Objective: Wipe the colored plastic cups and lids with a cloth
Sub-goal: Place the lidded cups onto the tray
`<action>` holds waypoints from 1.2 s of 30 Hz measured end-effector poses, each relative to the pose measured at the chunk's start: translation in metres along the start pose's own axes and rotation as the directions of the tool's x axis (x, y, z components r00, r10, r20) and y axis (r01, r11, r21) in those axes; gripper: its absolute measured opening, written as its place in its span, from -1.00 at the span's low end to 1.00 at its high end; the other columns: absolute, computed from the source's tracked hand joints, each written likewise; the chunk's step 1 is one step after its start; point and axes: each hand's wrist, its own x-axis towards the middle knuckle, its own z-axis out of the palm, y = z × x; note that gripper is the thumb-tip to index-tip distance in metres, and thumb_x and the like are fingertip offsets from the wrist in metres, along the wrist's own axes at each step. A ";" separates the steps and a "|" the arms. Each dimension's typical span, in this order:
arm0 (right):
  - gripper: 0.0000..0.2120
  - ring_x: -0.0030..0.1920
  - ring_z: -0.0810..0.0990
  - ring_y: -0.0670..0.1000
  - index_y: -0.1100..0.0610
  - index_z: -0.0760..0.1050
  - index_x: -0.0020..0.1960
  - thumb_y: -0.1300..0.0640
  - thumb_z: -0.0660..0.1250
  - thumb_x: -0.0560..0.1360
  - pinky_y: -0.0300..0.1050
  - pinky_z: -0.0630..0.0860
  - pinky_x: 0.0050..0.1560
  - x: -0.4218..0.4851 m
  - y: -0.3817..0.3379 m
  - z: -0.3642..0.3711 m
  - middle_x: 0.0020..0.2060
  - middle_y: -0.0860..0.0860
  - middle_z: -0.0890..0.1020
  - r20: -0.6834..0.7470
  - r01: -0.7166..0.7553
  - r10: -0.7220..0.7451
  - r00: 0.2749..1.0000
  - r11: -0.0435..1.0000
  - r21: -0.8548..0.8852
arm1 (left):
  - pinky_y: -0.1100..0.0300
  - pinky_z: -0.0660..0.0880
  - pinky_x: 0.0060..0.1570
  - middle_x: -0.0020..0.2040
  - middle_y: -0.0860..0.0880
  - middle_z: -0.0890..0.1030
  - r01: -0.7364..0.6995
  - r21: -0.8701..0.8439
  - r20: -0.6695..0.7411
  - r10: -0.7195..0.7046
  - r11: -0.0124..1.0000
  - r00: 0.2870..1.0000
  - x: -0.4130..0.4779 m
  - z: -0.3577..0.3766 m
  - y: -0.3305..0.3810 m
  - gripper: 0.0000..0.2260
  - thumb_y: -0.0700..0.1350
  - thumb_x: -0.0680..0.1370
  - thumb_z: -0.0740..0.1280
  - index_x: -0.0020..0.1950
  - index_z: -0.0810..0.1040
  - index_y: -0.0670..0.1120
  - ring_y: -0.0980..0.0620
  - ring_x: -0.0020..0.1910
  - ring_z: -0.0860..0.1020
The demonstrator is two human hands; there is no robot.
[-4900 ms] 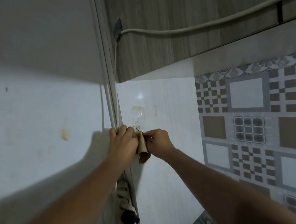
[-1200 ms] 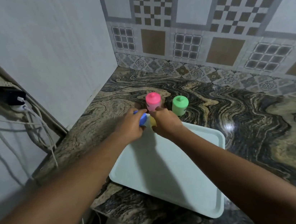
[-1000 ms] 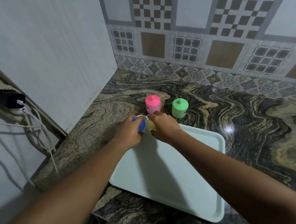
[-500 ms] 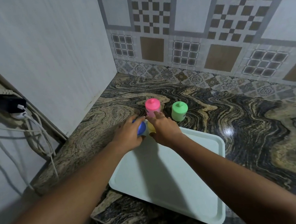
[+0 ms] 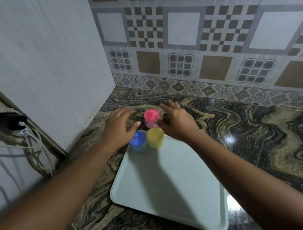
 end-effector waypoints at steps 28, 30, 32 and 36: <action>-0.21 0.31 0.57 0.21 0.06 0.30 0.58 -0.01 0.54 0.45 -0.02 0.52 0.21 0.037 0.082 0.027 0.32 0.19 0.60 0.122 -0.307 0.292 0.949 0.943 0.130 | 0.13 0.42 0.28 0.31 -0.14 0.61 0.034 -0.180 0.395 0.041 0.983 0.918 0.110 0.075 0.009 -0.45 -0.29 0.40 0.54 0.38 0.55 -0.09 -0.11 0.31 0.55; -0.22 0.29 0.59 0.20 0.06 0.32 0.57 -0.03 0.55 0.44 -0.03 0.52 0.21 0.037 0.084 0.030 0.30 0.19 0.62 0.108 -0.311 0.298 0.948 0.940 0.141 | 0.16 0.42 0.21 0.28 -0.15 0.62 0.021 -0.186 0.383 0.052 0.982 0.922 0.108 0.077 0.007 -0.45 -0.32 0.38 0.51 0.36 0.56 -0.10 -0.13 0.28 0.56; -0.22 0.27 0.60 0.20 0.06 0.33 0.56 -0.04 0.55 0.43 -0.03 0.53 0.22 0.037 0.085 0.033 0.28 0.18 0.63 0.101 -0.319 0.306 0.947 0.936 0.152 | 0.20 0.41 0.14 0.25 -0.16 0.63 0.020 -0.197 0.370 0.055 0.980 0.927 0.106 0.078 0.007 -0.47 -0.35 0.38 0.46 0.35 0.57 -0.11 -0.14 0.25 0.57; -0.23 0.25 0.61 0.21 0.09 0.37 0.54 -0.05 0.56 0.42 -0.01 0.56 0.22 0.037 0.085 0.025 0.24 0.19 0.65 0.057 -0.317 0.312 0.949 0.929 0.192 | 0.23 0.34 0.16 0.31 -0.18 0.57 0.023 -0.225 0.331 0.054 0.974 0.942 0.107 0.068 0.016 -0.41 -0.34 0.38 0.46 0.41 0.51 -0.12 -0.15 0.30 0.53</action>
